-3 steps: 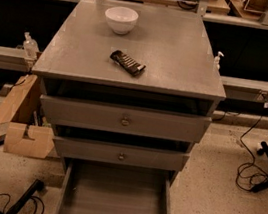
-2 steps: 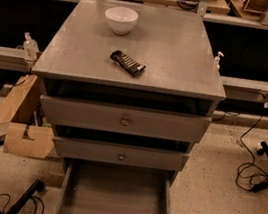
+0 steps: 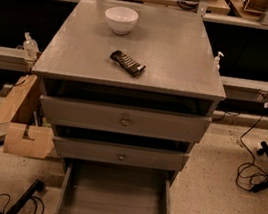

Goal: Close bottom drawer

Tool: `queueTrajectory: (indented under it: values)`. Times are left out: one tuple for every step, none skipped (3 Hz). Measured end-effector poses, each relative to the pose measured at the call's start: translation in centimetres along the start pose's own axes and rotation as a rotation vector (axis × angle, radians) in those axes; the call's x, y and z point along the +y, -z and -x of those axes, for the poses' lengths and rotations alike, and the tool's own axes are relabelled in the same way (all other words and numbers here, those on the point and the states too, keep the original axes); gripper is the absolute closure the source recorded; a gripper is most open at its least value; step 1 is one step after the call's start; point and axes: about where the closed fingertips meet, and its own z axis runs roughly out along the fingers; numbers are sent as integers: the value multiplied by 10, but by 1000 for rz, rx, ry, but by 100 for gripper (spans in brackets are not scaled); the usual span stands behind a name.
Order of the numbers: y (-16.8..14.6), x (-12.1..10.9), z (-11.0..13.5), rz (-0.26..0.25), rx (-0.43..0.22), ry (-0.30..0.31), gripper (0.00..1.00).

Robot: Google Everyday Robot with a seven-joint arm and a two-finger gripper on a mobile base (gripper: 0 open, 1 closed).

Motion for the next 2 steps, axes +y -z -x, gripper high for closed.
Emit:
queueTrajectory:
  values:
    - [-8,-18,11,-12,-10,15,100]
    - [-7,-17,11,-12,-10,15,100]
